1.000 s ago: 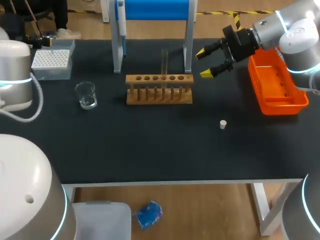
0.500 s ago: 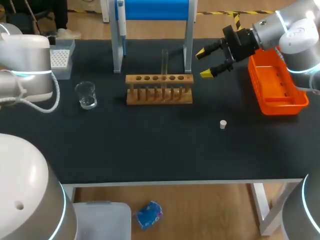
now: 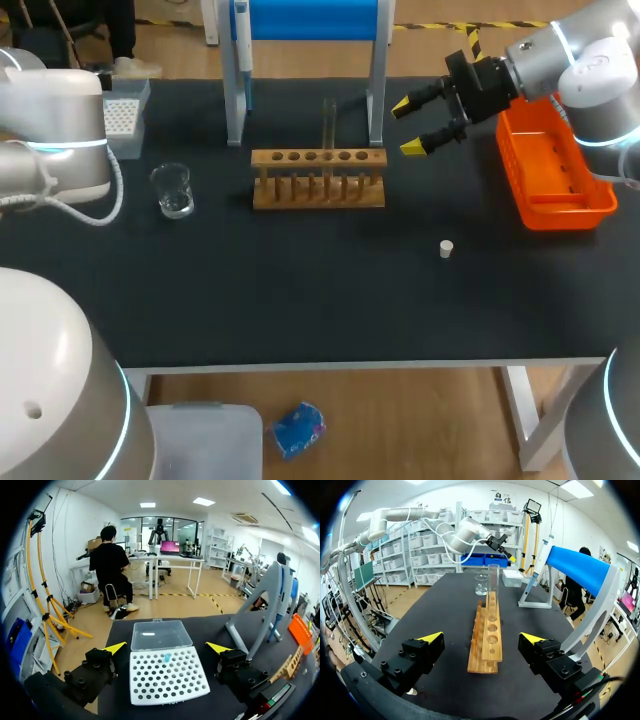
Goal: Invert the test tube, pick up the pipette, mount the tip to pipette, aspirate from beaker and dispense into the tube, eject the tip, return the pipette, and cap with the stopper.
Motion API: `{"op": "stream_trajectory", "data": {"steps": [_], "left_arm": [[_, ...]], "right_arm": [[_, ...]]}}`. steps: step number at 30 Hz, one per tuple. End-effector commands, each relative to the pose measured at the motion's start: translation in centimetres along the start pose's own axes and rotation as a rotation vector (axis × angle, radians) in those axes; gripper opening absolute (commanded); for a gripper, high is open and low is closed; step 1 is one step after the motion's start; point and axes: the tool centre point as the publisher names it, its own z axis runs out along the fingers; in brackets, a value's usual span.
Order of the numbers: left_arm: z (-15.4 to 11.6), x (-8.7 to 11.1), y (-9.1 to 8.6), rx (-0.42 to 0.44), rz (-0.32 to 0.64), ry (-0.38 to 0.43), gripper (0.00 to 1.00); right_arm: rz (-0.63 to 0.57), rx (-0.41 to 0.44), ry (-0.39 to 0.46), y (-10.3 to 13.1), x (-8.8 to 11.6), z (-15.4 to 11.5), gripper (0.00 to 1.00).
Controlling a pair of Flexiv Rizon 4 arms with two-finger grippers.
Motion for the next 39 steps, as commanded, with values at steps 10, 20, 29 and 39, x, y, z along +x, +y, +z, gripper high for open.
{"op": "stream_trajectory", "data": {"steps": [10,20,29,39], "left_arm": [[2.1,0.3,0.7,-0.016,0.000,-0.005,1.00],[3.7,0.5,2.7,-0.049,-0.032,-0.018,1.00],[5.4,0.5,3.7,-0.072,-0.039,-0.020,1.00],[6.6,0.2,3.1,-0.070,-0.027,-0.032,1.00]], "right_arm": [[-0.001,0.000,0.002,0.0,-0.1,0.0,1.00],[-0.001,0.000,0.002,0.0,-0.1,0.0,1.00],[-0.001,0.000,0.002,0.0,-0.1,0.0,1.00],[-0.001,0.000,0.002,0.0,-0.1,0.0,1.00]]}}
